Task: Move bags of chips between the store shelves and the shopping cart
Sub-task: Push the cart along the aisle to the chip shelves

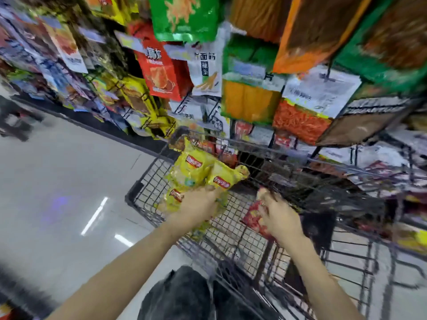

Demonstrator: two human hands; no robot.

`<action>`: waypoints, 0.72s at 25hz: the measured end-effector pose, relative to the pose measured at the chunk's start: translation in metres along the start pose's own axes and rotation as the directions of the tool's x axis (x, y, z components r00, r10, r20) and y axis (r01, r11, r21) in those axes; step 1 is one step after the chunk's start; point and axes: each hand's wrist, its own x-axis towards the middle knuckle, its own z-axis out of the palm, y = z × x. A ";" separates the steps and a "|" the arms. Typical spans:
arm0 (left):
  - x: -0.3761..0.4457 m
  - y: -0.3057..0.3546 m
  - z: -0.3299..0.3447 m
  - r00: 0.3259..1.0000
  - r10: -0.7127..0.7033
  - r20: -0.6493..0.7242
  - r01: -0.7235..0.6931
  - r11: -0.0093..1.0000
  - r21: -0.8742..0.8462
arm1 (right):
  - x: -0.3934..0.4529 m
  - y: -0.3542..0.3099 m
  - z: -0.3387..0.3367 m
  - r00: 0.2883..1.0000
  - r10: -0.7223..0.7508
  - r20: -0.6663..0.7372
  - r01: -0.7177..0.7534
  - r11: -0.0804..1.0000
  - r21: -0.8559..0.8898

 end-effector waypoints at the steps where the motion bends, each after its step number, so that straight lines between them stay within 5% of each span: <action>1: 0.012 0.007 0.005 0.999 0.032 0.038 -0.033 0.999 0.010 | 0.001 0.011 0.003 0.999 0.049 0.011 -0.049 0.999 0.011; 12: 0.132 0.059 0.094 0.885 0.319 0.340 -0.322 0.945 -0.050 | -0.001 0.104 0.064 0.855 0.481 0.193 -0.516 0.825 0.229; 18: 0.172 0.068 0.170 0.802 0.409 0.435 -0.393 0.910 -0.132 | 0.004 0.125 0.130 0.755 0.586 0.293 -0.653 0.706 0.272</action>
